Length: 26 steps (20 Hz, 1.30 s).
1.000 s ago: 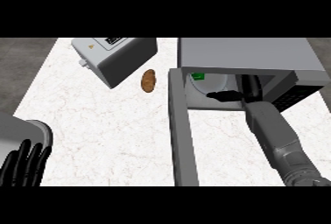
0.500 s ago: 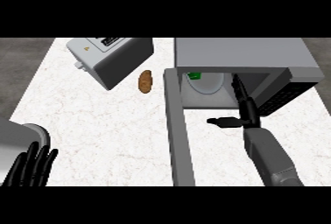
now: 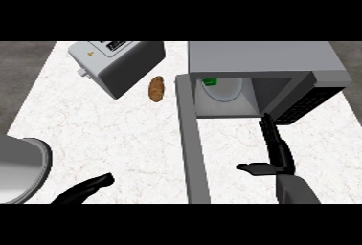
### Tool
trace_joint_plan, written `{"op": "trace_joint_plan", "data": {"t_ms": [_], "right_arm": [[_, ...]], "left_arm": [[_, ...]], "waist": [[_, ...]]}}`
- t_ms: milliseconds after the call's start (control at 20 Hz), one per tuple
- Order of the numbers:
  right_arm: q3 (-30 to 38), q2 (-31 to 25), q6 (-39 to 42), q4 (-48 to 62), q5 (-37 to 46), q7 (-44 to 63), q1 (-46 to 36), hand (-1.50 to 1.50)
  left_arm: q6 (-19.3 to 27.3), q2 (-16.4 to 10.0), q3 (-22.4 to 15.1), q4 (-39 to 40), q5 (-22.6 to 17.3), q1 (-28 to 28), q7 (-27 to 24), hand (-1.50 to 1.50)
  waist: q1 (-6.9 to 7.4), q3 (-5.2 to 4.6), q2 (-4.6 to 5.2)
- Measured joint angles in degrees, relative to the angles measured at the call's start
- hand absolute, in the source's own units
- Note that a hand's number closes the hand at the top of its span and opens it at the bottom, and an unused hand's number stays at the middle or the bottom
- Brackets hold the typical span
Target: Pick up the milk, place it into the microwave and close the microwave
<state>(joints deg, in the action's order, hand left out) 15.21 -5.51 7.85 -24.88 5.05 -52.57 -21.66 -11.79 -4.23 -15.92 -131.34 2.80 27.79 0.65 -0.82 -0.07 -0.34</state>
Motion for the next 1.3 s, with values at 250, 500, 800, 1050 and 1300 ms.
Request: {"op": "trace_joint_plan", "data": {"t_ms": [250,500,800,1050,1300], "right_arm": [[-1.9,0.0,4.3,-9.4,-1.8,0.4,8.5,-1.50],[-3.5,-1.1,7.2,-20.4,-4.0,1.7,18.3,-1.50],[-5.0,-1.9,9.0,-31.7,-6.5,4.0,27.4,-1.50],[-5.2,-3.5,10.7,-37.5,-8.5,5.0,32.8,-1.50],[-5.5,-4.9,12.0,-41.9,-10.5,5.6,36.7,-1.50]], "left_arm": [[0.3,1.2,-2.0,5.0,2.5,-5.6,0.5,1.50],[-0.6,1.4,-2.5,9.0,2.7,-11.0,2.7,1.50],[-2.5,2.4,-5.9,14.7,4.1,-18.8,6.2,1.50],[-5.1,3.2,-9.2,22.7,4.8,-23.9,6.8,1.50],[-1.4,3.8,-14.3,32.3,7.0,-31.4,5.3,1.50]], "waist": [[-0.13,0.00,0.06],[-0.13,0.00,0.13],[-0.17,0.01,0.23],[-0.23,0.03,0.26],[-0.26,0.03,0.33]]}}
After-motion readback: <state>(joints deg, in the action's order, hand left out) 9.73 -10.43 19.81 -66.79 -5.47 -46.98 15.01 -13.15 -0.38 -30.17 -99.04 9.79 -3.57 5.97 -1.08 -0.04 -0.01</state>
